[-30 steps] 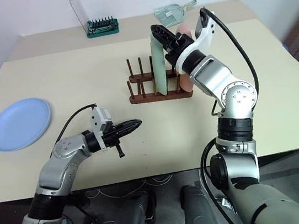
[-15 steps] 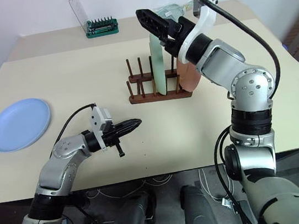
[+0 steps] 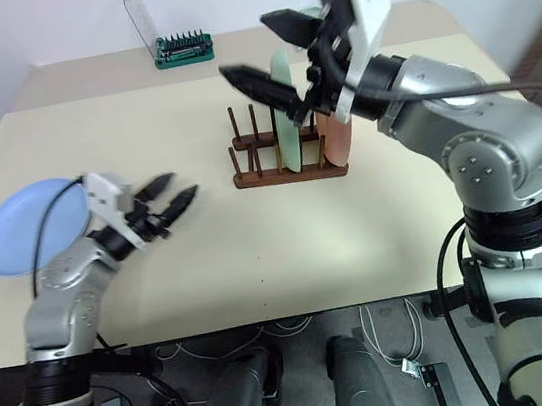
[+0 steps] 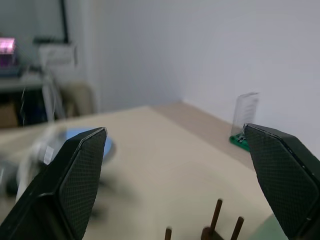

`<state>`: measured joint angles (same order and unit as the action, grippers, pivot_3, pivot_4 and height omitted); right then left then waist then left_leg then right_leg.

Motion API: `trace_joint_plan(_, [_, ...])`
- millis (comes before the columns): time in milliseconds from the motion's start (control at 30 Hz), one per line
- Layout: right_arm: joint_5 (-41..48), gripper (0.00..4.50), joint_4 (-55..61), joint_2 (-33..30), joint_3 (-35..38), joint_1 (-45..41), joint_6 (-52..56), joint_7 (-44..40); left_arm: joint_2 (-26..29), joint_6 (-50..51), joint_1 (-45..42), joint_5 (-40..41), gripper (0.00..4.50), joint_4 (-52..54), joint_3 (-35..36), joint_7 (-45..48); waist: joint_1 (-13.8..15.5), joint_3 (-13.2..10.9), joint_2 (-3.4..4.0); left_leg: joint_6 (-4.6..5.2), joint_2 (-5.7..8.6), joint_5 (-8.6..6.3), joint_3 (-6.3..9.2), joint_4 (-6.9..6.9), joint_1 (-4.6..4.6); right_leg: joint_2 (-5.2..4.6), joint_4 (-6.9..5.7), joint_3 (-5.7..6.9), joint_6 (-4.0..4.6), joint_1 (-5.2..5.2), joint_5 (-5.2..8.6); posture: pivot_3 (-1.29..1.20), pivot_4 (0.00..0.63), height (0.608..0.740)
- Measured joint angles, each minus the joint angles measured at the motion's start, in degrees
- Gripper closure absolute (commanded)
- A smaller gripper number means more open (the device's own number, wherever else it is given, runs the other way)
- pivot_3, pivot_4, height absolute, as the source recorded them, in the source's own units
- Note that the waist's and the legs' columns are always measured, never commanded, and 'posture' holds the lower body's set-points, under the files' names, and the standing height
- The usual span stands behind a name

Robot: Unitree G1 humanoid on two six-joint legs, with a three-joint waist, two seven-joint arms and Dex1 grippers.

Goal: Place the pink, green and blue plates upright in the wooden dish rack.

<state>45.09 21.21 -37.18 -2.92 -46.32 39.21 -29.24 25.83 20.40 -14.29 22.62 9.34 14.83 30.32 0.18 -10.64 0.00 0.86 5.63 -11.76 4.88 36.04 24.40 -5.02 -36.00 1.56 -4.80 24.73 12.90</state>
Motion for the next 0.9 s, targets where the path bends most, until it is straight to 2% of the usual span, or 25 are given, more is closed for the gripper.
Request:
trace_joint_plan(133, [-3.82, 0.00, -0.47, 1.92, -2.73, 0.92, -2.89, -4.89, 2.93, 5.46, -0.08, -1.17, 0.04, 0.66, 10.27, -11.89, 0.09, -0.10, -0.17, -0.02, 0.00, -0.01, 0.01, -0.01, 0.01, 0.02, -0.01, 0.00, 0.14, 0.04, -0.11, 0.00, 0.150, 0.735])
trace_joint_plan(300, [-5.60, 0.00, -2.97, 4.53, -3.17, 0.82, -4.65, -9.77, 5.55, 19.60, -1.43, -3.43, 0.04, 0.40, 25.61, -29.68, 0.29, -0.17, -0.34, -0.05, 0.03, -0.02, 0.00, 0.00, 0.00, 0.03, 0.00, 0.01, 0.01, 0.04, -0.18, 0.00, 0.150, 0.735])
trace_joint_plan(433, [-7.27, 0.00, -3.81, 5.95, -3.62, 0.82, -5.03, -11.76, 5.68, 27.12, -0.72, -3.35, 0.04, -1.41, 29.20, -33.47, 0.79, -0.19, -0.52, -0.17, 0.04, -0.09, 0.04, 0.04, 0.00, 0.02, 0.01, 0.04, 0.02, 0.05, -0.19, 0.00, 0.150, 0.735])
trace_joint_plan(633, [-8.37, 0.00, -3.46, 7.02, -3.52, 2.15, -5.04, -12.77, 5.64, 35.27, -2.52, -1.55, 0.04, -9.76, 29.34, -33.54, 0.58, -0.16, -0.59, -0.24, 0.04, -0.10, 0.04, 0.00, -0.01, 0.02, -0.03, 0.03, 0.03, 0.05, -0.21, 0.00, 0.150, 0.735])
trace_joint_plan(733, [-8.70, 0.00, -3.00, 7.05, -3.43, 3.54, -4.57, -12.44, 5.62, 35.24, -3.75, -1.27, 0.86, -15.00, 29.30, -33.20, 0.48, -0.17, -0.61, -0.25, 0.04, -0.10, 0.03, 0.00, 0.00, 0.01, -0.03, 0.01, 0.04, 0.07, -0.22, 0.00, 0.150, 0.735])
trace_joint_plan(800, [-8.83, 0.00, -2.28, 7.12, -3.32, 3.56, -4.42, -11.93, 5.66, 35.12, -4.65, -0.90, 1.75, -16.05, 29.41, -33.27, 0.43, -0.17, -0.60, -0.28, 0.04, -0.10, 0.02, -0.02, -0.01, 0.00, -0.03, 0.00, 0.05, 0.07, -0.23, 0.00, 0.150, 0.735])
trace_joint_plan(900, [-8.85, 0.00, -1.14, 7.24, -3.08, 3.57, -4.01, -11.37, 5.59, 34.89, -5.25, -0.61, 3.38, -16.48, 29.42, -33.51, 0.38, -0.17, -0.61, -0.29, 0.03, -0.10, 0.02, -0.03, -0.01, 0.00, -0.03, -0.01, 0.06, 0.08, -0.23, 0.00, 0.150, 0.735])
